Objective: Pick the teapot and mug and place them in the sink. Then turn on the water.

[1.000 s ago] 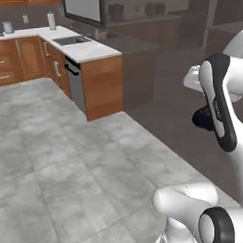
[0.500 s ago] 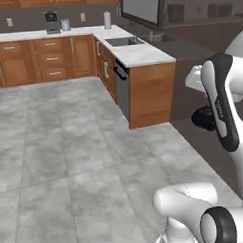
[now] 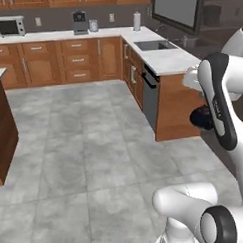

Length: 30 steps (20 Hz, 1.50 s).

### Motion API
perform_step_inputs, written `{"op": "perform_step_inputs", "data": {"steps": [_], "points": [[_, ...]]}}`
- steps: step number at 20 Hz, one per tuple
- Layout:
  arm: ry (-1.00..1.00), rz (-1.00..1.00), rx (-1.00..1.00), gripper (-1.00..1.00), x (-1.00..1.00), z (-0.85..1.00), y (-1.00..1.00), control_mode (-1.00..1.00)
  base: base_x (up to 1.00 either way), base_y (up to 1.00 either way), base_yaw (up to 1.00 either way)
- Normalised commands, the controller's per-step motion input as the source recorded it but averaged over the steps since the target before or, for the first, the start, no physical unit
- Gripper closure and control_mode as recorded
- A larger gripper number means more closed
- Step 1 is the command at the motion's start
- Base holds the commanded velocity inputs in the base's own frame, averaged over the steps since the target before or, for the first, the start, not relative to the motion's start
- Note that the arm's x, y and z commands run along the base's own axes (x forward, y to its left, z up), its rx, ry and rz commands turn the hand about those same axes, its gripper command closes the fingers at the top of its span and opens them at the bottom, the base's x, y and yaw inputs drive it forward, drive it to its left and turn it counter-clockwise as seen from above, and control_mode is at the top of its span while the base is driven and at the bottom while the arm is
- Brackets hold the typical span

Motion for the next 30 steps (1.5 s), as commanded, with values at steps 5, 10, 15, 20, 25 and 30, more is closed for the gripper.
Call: {"op": "perform_step_inputs", "data": {"steps": [5,10,15,20,25,30], "points": [[0.00,0.00,0.00,1.00,0.00,0.00,0.00,1.00,1.00,0.59,0.08],[0.00,0.00,0.00,1.00,0.00,0.00,0.00,1.00,1.00,0.65,0.01],[0.00,0.00,0.00,1.00,0.00,0.00,0.00,1.00,1.00,0.39,0.00],[0.00,0.00,0.00,1.00,0.00,0.00,0.00,1.00,1.00,0.21,-0.07],[0.00,0.00,0.00,1.00,0.00,0.00,0.00,1.00,1.00,0.24,-0.09],[0.00,0.00,0.00,1.00,0.00,0.00,0.00,1.00,1.00,0.29,-0.09]]}}
